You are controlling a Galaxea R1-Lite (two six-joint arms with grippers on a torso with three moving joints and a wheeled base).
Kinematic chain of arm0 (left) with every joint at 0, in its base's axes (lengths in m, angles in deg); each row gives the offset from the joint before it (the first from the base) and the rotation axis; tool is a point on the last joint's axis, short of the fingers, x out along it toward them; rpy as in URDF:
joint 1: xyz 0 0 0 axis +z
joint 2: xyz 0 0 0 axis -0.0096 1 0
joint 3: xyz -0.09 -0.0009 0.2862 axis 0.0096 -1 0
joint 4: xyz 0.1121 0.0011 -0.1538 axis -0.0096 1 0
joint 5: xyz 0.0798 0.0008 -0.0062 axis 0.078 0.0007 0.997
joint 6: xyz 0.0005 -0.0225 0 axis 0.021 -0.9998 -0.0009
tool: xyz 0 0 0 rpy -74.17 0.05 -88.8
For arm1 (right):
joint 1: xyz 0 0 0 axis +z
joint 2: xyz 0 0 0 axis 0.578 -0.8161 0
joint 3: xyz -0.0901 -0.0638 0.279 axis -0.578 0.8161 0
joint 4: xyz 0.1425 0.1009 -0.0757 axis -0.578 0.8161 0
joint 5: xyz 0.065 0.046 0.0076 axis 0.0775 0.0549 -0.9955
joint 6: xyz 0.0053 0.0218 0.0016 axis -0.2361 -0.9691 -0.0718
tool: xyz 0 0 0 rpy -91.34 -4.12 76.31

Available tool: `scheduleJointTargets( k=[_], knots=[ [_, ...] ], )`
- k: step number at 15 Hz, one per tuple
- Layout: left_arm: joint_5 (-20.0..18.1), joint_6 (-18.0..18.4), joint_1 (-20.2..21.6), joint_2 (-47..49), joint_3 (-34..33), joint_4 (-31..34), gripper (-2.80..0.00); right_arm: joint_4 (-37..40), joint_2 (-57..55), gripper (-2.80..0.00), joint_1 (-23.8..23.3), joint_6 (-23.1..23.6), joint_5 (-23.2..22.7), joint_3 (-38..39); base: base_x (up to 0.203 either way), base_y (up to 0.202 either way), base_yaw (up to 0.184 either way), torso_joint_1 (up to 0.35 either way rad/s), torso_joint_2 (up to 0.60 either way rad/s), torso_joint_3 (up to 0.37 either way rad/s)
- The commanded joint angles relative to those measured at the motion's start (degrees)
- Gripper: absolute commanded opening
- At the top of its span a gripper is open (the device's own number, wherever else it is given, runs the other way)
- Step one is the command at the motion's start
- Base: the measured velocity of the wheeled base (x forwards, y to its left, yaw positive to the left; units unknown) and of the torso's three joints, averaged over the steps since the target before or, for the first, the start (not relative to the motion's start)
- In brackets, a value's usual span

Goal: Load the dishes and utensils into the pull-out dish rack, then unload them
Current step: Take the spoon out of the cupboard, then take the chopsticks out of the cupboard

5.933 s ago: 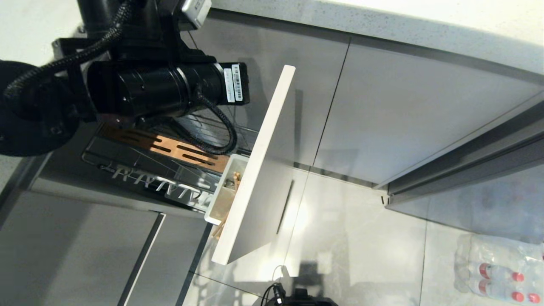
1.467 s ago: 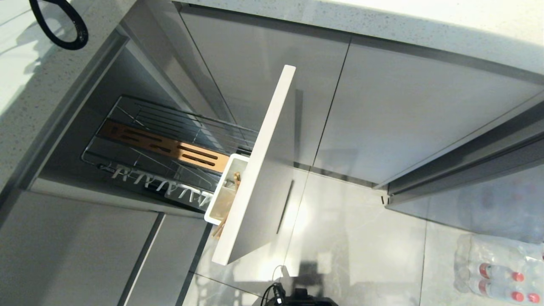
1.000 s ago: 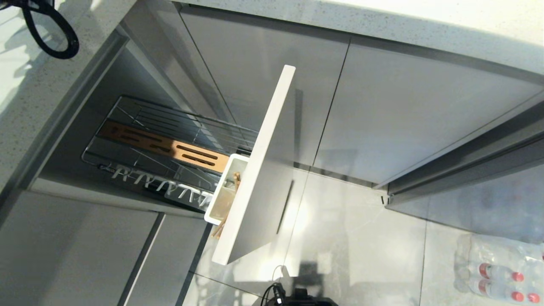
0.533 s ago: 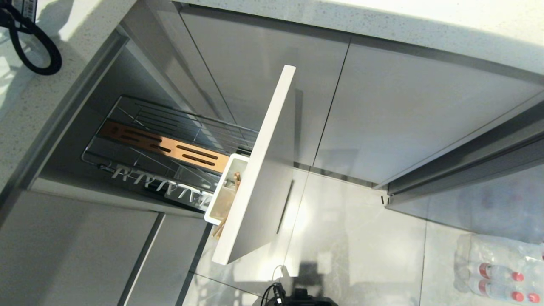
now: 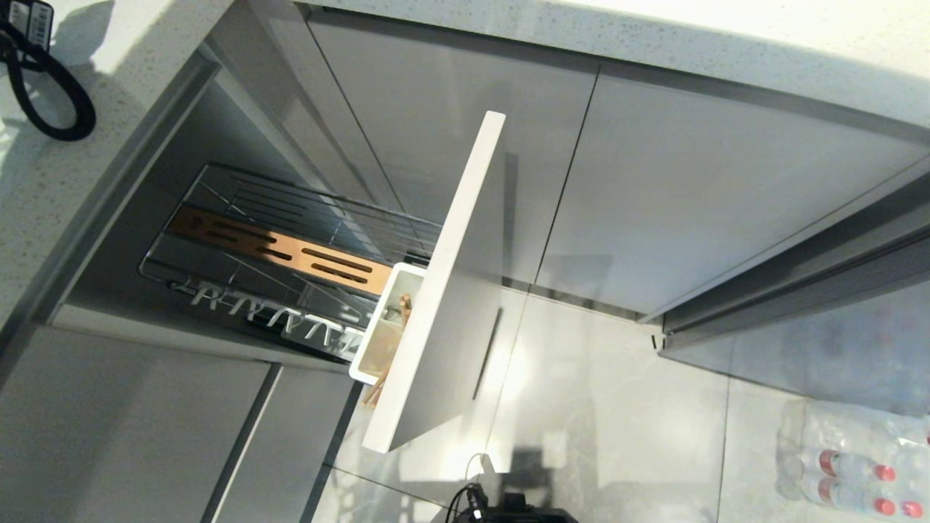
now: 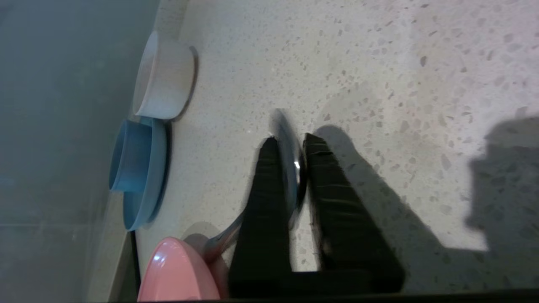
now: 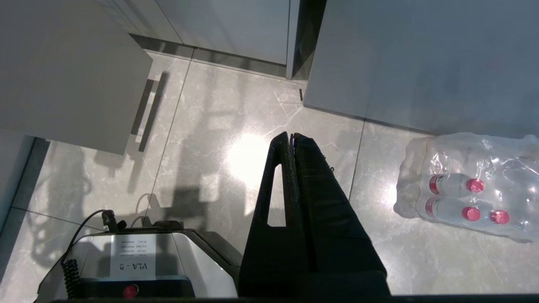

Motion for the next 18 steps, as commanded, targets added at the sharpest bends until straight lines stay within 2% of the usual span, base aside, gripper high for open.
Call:
scheduleJointTargets(
  k=[1,6,9,11,15,16,18],
  knots=[
    [0.3,0.2,0.0,0.0,0.0,-0.1,0.0,-0.1,0.0,-2.8,0.0,0.0,0.0,0.0,0.0,0.0,0.0,0.0,0.0,0.0],
    [-0.1,-0.3,-0.5,-0.1,0.6,-1.0,0.0,-0.1,0.0,-2.8,0.0,0.0,0.0,0.0,0.0,0.0,0.0,0.0,0.0,0.0],
    [-0.3,-3.8,-3.4,0.0,2.7,-2.1,0.0,0.0,0.0,-2.8,0.0,0.0,0.0,0.0,0.0,0.0,0.0,0.0,0.0,0.0],
    [-0.4,-8.5,-6.3,0.2,5.7,-1.8,0.0,0.0,0.0,-2.8,0.0,0.0,0.0,0.0,0.0,0.0,0.0,0.0,0.0,0.0],
    [-1.6,-20.6,-11.5,0.1,9.8,-1.7,0.0,-0.1,0.0,-2.8,0.0,0.0,0.0,0.0,0.0,0.0,0.0,0.0,0.0,0.0],
    [-2.0,-22.2,-12.0,-0.2,10.0,-1.7,0.0,0.0,0.0,-2.8,0.0,0.0,0.0,0.0,0.0,0.0,0.0,0.0,0.0,0.0],
    [-3.2,-29.7,-14.0,-1.8,9.8,-1.1,0.0,-0.1,0.0,-2.8,0.0,0.0,0.0,0.0,0.0,0.0,0.0,0.0,0.0,0.0]
  ],
)
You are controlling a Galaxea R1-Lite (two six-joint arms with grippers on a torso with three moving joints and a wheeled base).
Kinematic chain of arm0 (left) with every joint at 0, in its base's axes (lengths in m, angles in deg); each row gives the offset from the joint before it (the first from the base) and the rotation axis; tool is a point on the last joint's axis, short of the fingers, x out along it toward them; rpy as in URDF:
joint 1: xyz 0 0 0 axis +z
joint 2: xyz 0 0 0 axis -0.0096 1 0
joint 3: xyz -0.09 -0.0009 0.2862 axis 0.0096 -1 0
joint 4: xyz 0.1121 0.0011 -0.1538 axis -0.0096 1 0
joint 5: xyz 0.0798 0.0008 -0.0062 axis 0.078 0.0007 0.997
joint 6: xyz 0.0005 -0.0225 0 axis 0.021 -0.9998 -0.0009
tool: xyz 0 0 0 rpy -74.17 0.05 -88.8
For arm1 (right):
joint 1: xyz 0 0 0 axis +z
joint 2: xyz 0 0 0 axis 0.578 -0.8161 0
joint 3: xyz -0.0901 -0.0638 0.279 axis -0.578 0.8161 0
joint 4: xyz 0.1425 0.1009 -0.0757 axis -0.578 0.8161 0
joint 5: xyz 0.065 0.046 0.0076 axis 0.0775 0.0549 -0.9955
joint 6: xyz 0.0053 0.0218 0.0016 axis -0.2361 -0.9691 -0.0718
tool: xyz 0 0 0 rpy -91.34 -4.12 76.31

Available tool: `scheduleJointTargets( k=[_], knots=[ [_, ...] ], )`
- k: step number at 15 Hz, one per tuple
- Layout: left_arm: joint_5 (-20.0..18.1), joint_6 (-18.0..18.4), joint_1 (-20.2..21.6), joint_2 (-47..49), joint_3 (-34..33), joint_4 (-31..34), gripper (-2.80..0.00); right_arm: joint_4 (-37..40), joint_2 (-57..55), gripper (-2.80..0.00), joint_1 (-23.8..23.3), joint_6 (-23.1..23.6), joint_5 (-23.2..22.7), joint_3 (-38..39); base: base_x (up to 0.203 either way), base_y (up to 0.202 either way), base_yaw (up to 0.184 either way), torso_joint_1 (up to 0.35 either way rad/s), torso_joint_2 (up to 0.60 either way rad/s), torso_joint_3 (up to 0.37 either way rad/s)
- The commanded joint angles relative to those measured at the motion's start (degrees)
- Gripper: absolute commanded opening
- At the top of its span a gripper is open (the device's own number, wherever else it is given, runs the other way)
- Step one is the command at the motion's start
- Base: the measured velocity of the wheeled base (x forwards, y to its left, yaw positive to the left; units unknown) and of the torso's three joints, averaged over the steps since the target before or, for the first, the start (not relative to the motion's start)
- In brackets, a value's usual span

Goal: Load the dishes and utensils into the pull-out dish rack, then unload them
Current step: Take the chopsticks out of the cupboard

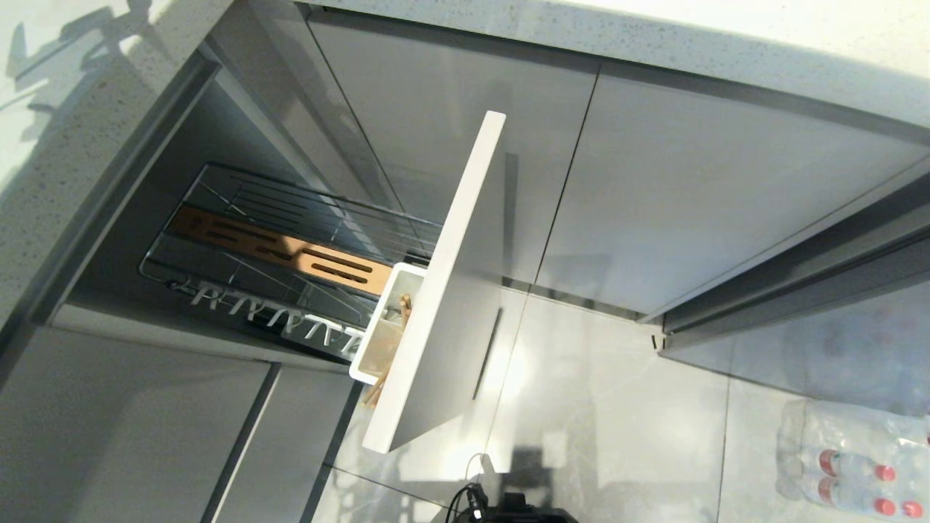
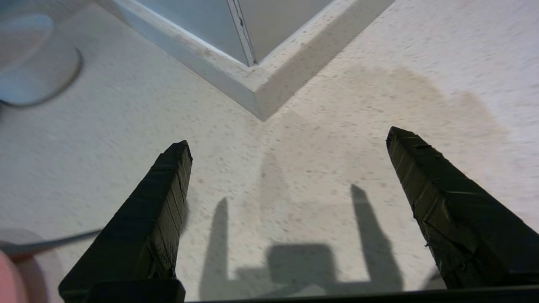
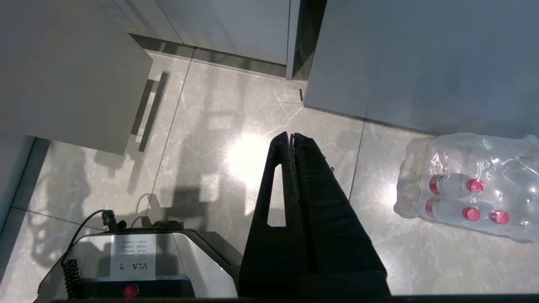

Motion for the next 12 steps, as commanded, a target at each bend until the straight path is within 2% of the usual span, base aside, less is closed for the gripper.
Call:
scheduleJointTargets(
  k=[1,2,3,6,9,12],
  knots=[
    [0.1,-4.0,-1.5,-1.9,-0.1,1.4,0.0,0.0,0.0,-2.8,0.0,0.0,0.0,0.0,0.0,0.0,0.0,0.0,0.0,0.0],
    [-0.4,-6.3,-1.8,-2.9,-0.3,3.5,0.0,0.0,-0.1,-2.8,0.0,0.0,0.1,0.0,0.0,0.0,0.0,0.0,0.0,0.0],
    [-1.9,-9.0,-1.8,-4.5,-0.7,6.6,-2.8,0.0,0.0,-2.8,0.0,0.0,0.0,0.0,0.0,0.0,0.0,0.0,0.0,0.0],
    [-7.5,-17.7,-1.8,-9.6,-2.2,16.0,-2.8,0.0,0.0,-2.8,0.0,0.0,0.0,0.0,0.0,0.0,0.0,0.0,0.0,0.0],
    [-15.2,-21.9,-1.6,-16.5,-5.5,20.1,-2.8,0.0,0.0,-2.8,0.0,0.0,0.0,0.0,0.0,0.0,0.0,0.0,0.0,0.0],
    [-23.7,-25.9,2.0,-23.9,-10.9,21.7,-2.8,0.0,0.0,-2.8,0.0,0.0,0.0,0.0,0.0,0.0,0.0,0.0,0.0,0.0]
  ],
)
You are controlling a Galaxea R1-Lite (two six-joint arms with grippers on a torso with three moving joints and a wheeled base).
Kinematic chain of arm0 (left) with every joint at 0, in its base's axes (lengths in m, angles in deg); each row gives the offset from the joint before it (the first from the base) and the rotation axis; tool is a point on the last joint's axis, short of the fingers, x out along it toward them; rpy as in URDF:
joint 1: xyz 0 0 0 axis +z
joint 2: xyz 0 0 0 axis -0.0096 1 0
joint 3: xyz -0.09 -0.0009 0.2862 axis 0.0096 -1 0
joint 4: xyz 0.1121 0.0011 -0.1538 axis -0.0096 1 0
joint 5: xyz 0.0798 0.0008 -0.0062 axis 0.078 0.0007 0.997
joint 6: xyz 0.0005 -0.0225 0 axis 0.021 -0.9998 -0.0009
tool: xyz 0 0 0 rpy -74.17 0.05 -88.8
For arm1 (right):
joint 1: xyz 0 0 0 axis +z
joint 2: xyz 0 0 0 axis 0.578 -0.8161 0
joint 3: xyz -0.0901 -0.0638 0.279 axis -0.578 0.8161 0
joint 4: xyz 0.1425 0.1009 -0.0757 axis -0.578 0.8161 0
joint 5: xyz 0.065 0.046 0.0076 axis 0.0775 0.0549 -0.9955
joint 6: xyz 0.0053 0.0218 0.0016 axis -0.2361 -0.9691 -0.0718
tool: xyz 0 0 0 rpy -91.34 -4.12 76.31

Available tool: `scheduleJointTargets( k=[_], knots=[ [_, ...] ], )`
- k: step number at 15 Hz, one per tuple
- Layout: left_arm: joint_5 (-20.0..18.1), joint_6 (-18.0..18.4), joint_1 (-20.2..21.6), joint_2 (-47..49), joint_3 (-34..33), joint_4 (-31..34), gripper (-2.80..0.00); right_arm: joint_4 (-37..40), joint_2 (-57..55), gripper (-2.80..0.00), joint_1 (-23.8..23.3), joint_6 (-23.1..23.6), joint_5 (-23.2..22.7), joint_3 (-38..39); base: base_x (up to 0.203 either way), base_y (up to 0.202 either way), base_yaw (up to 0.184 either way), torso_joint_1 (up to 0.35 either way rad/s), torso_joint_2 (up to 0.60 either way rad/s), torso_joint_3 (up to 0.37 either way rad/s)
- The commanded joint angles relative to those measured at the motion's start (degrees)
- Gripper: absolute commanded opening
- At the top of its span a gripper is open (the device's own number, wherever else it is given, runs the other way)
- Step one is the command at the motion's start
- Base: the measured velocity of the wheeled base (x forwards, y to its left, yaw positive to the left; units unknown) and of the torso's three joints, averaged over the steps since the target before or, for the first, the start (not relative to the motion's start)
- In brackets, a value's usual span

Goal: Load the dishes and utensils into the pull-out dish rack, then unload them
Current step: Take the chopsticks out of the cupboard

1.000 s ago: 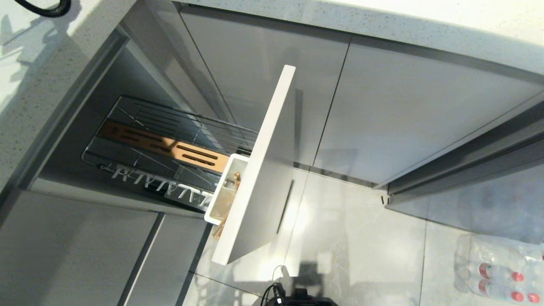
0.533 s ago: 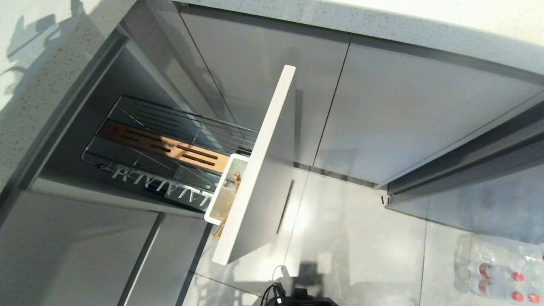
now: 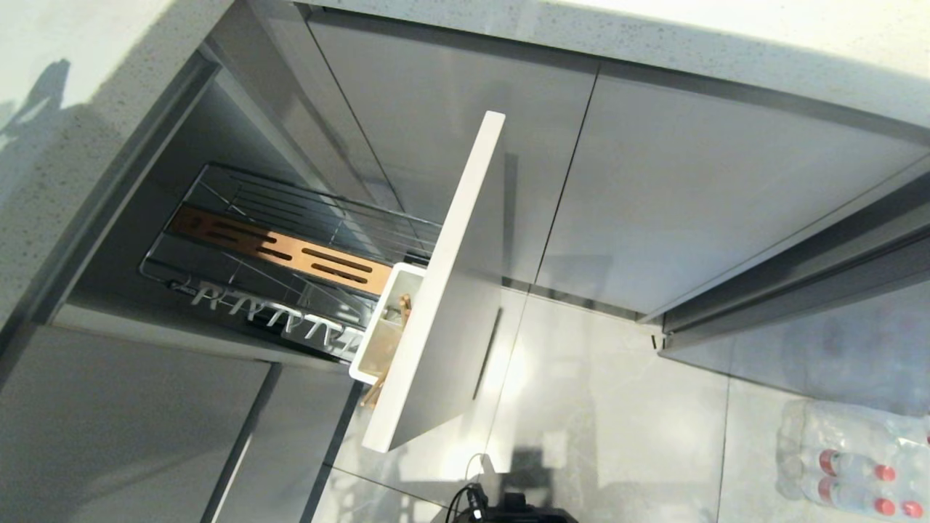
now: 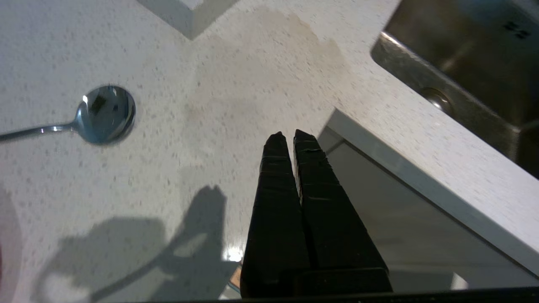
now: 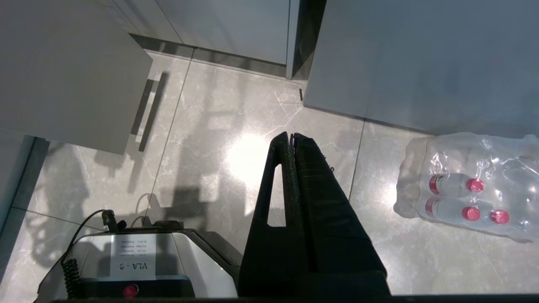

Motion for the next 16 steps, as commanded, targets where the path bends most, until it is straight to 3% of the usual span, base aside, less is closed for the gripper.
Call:
scheduleJointTargets(
  k=[1,3,7,12,14,16],
  knots=[
    [-4.4,-1.6,1.9,-6.4,-2.7,1.4,-2.8,-0.1,0.0,-2.8,0.0,0.0,0.0,0.0,0.0,0.0,0.0,0.0,0.0,0.0],
    [-12.6,-5.5,2.8,-10.3,-5.7,8.8,-2.8,-0.1,-0.1,-2.8,0.0,0.0,0.0,0.0,0.0,0.0,0.0,0.0,0.0,0.0],
    [-38.0,-11.0,6.1,-14.8,-10.8,18.8,-2.8,0.0,0.0,-2.8,0.0,0.0,0.0,0.0,0.0,0.0,0.0,0.0,0.0,0.0],
    [-64.7,-11.6,15.5,-16.1,-16.3,27.3,-2.8,-0.1,0.0,-2.8,0.0,0.0,0.1,0.0,0.0,0.0,0.0,0.0,0.0,0.0],
    [-71.5,-11.3,18.0,-15.3,-16.7,32.7,-2.8,-0.1,-0.1,-2.8,0.0,0.0,0.0,0.0,0.0,0.0,0.0,0.0,0.0,0.0],
    [-73.2,-11.3,18.5,-13.6,-16.6,36.3,-2.8,-0.1,0.0,-2.8,0.0,0.0,0.0,0.0,0.0,0.0,0.0,0.0,0.0,0.0]
  ],
)
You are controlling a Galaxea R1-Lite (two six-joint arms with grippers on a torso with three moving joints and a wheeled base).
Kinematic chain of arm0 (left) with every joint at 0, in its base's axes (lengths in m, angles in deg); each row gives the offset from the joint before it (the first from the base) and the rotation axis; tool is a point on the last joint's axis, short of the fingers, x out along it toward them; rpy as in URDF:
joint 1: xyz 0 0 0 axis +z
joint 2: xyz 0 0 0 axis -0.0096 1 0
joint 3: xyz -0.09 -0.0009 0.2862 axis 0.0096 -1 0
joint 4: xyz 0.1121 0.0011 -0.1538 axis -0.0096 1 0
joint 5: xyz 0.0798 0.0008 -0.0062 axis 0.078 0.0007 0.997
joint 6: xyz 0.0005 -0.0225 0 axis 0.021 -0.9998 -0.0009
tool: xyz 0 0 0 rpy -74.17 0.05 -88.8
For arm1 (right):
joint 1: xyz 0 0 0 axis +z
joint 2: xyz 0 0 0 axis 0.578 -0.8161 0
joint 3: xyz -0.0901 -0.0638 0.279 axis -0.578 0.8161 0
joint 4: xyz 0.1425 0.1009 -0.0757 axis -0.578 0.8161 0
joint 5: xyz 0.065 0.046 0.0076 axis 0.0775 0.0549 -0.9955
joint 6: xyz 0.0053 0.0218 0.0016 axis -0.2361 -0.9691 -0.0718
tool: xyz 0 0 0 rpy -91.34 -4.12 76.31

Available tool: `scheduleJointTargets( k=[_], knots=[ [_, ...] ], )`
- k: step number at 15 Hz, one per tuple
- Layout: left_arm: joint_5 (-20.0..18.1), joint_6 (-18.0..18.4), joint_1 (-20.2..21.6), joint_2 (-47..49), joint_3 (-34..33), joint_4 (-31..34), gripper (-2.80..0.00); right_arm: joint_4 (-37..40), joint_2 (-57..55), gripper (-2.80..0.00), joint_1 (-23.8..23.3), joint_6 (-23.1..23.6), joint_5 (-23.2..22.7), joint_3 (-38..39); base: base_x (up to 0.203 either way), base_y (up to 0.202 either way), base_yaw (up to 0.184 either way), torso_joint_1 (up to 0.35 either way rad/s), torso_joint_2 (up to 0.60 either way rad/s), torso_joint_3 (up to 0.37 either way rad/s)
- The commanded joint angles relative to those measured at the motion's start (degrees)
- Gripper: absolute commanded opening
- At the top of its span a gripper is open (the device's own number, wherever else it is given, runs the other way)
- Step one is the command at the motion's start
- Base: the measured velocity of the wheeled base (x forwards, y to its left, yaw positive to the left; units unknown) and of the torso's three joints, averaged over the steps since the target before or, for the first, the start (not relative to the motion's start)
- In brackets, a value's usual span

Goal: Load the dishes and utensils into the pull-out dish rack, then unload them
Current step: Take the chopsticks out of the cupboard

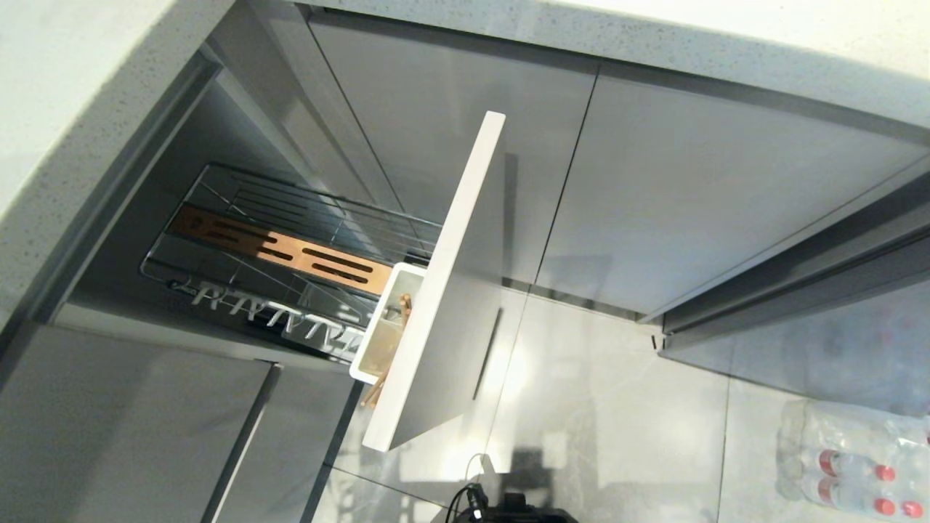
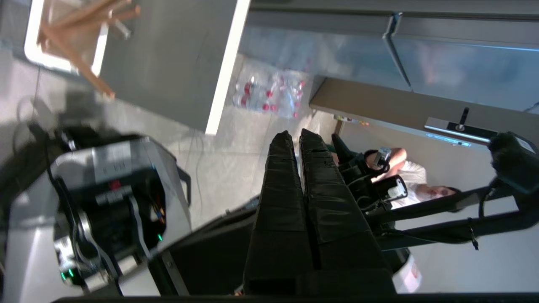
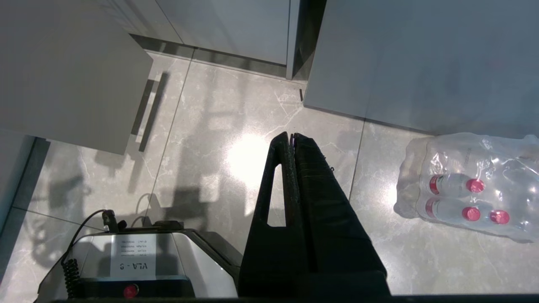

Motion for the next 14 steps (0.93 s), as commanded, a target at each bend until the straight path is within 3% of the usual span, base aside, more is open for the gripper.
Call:
scheduleJointTargets(
  k=[1,3,5,7,9,12,14],
  knots=[
    [-0.4,-0.2,0.4,2.1,0.0,1.3,-2.8,0.0,0.0,-2.8,0.0,0.0,0.0,0.0,0.0,0.0,0.0,0.0,0.0,0.0],
    [3.3,-0.2,0.3,5.2,0.5,2.5,-2.8,0.0,0.0,-2.8,0.0,0.0,0.0,0.0,0.0,0.0,0.0,0.0,0.0,0.0],
    [12.5,0.3,-0.1,8.8,2.6,2.5,-2.8,0.0,0.0,-2.8,0.0,0.0,0.0,0.0,0.0,0.0,0.0,0.0,0.0,0.0],
    [20.0,5.3,-1.6,12.8,4.9,2.5,-2.8,0.0,0.0,-2.8,0.0,0.0,0.0,0.0,0.0,0.0,0.0,0.0,0.0,0.0],
    [25.9,7.0,-6.6,16.9,6.9,3.8,-2.8,0.0,0.0,-2.8,0.0,0.0,0.0,0.0,0.0,0.0,0.0,0.0,0.0,0.0],
    [27.8,6.7,-12.4,21.8,8.4,4.9,-2.8,0.0,0.0,-2.8,0.0,0.0,0.0,0.0,0.0,0.0,0.0,0.0,0.0,0.0],
    [29.6,3.2,-15.8,24.9,8.6,4.8,-2.8,0.0,0.0,-2.8,0.0,0.0,0.1,0.0,0.0,0.0,0.0,0.0,0.0,0.0]
  ],
)
